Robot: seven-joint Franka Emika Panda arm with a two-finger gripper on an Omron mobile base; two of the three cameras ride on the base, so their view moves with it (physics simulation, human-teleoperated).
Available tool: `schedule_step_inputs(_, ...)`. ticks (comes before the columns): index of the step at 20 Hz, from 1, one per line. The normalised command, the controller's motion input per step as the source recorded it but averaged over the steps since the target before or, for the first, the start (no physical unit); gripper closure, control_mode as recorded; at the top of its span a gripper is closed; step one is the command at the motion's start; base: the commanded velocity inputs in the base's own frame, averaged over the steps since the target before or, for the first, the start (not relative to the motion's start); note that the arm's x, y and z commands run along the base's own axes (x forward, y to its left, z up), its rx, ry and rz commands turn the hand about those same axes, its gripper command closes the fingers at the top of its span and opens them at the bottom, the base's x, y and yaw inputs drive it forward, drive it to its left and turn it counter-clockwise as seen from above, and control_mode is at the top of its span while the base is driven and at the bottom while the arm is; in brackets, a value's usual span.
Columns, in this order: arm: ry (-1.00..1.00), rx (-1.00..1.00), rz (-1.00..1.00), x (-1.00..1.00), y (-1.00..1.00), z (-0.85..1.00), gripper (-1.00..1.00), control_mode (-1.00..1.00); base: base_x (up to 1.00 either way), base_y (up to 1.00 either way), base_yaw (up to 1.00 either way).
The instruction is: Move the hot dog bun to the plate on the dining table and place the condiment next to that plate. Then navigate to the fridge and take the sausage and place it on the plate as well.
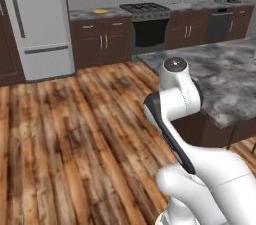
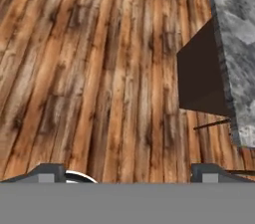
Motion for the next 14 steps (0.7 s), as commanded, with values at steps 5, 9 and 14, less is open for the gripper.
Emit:
schedule_step_inputs(5, 0.00, 0.00, 0.00, 0.00, 0.00, 0.00, -1.00, 1.00, 1.00, 0.98, -0.21)
schedule_step_inputs(9, 0.00, 0.00, 0.00, 0.00, 0.00, 0.00, -1.00, 1.00, 1.00, 0.91, -0.21)
schedule_step_inputs(14, 0.00, 0.00, 0.00, 0.00, 0.00, 0.00, -1.00, 1.00, 1.00, 0.84, -0.22)
